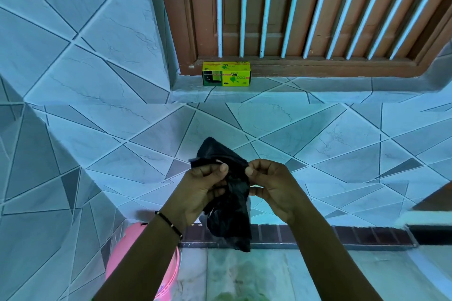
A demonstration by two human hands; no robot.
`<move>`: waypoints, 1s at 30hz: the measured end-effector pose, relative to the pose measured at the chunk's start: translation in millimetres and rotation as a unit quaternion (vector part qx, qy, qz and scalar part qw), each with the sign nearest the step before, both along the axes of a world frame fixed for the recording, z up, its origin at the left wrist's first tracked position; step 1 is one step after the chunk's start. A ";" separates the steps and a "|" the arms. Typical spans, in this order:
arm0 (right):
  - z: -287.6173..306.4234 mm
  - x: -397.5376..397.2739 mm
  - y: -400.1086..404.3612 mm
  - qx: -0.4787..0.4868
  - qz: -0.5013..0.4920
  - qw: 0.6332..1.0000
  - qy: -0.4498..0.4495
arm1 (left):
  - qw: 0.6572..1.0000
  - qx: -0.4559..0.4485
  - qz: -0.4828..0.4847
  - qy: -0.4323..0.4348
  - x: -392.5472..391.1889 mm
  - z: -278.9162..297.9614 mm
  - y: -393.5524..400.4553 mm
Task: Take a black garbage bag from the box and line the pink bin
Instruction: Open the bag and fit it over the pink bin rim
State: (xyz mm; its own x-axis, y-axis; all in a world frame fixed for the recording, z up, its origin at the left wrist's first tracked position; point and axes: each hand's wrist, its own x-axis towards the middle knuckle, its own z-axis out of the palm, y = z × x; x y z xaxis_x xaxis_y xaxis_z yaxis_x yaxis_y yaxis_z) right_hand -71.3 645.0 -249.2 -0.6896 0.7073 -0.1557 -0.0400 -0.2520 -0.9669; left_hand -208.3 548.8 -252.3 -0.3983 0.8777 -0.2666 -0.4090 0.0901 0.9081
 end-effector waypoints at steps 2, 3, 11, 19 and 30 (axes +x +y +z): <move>-0.4 5.0 6.8 -0.041 -0.029 0.999 0.002 | 0.998 0.002 0.038 -0.044 -7.8 -2.3 -0.4; -1.7 7.5 10.2 -0.071 -0.042 0.997 0.010 | 0.996 0.010 0.050 -0.071 -11.1 -3.2 -0.8; -19.9 12.5 22.6 -0.373 -0.169 0.902 0.134 | 0.946 0.065 0.128 -0.290 -24.4 -6.8 -3.0; -13.1 27.9 31.4 -0.327 -0.235 0.904 0.146 | 0.950 0.048 0.185 -0.246 -50.6 -22.1 -18.5; -6.2 26.4 30.7 -0.010 0.011 1.000 0.005 | 0.946 -0.053 0.194 0.254 -55.0 -9.4 -21.0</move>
State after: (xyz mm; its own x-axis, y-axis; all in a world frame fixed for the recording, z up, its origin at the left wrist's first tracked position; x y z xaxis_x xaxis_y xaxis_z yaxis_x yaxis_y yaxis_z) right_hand -45.0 675.6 -255.4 -0.7067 0.6885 -0.1629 -0.0436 -0.2722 -0.9613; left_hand -263.4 527.8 -261.7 -0.7858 0.6177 -0.0316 0.0574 0.1237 0.9907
